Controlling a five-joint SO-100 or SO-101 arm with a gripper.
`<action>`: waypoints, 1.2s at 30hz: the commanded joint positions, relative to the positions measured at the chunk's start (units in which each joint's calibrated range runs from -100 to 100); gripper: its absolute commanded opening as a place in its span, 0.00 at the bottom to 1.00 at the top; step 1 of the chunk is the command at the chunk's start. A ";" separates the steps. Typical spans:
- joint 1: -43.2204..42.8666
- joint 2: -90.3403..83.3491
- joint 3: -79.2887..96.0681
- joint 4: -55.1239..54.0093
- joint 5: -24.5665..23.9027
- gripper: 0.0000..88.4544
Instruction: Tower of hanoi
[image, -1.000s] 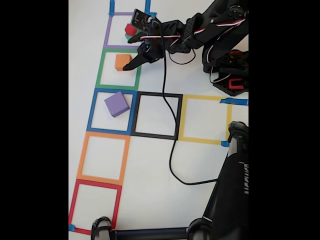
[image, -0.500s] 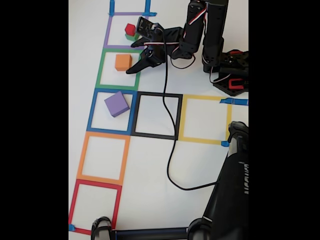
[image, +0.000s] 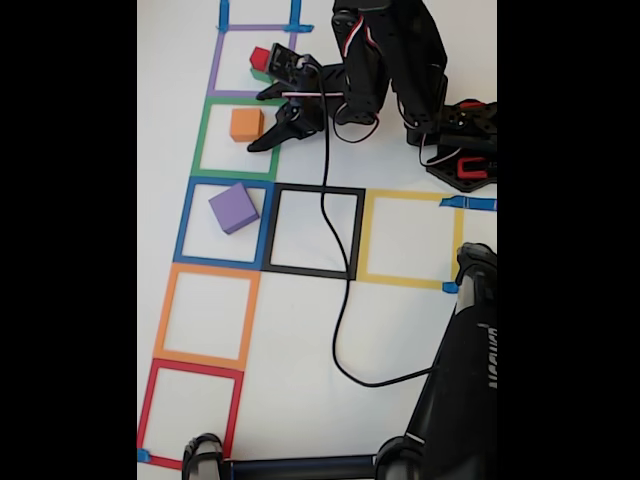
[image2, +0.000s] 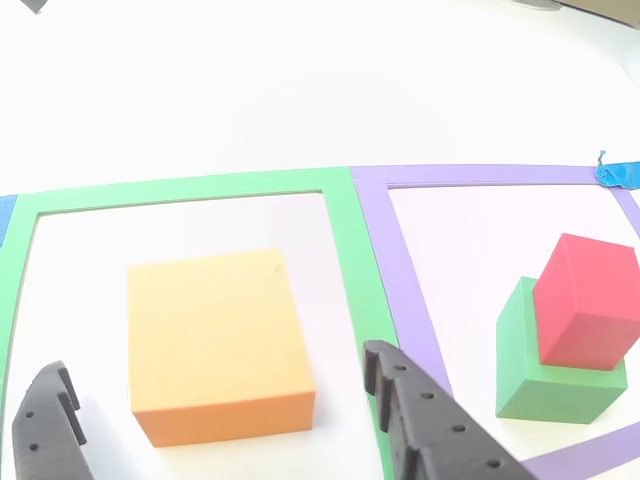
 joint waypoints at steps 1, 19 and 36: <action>-1.56 0.77 -2.05 -1.44 0.36 0.36; -3.67 6.82 -7.96 -2.41 0.36 0.27; -4.44 7.31 -7.59 -2.01 0.36 0.17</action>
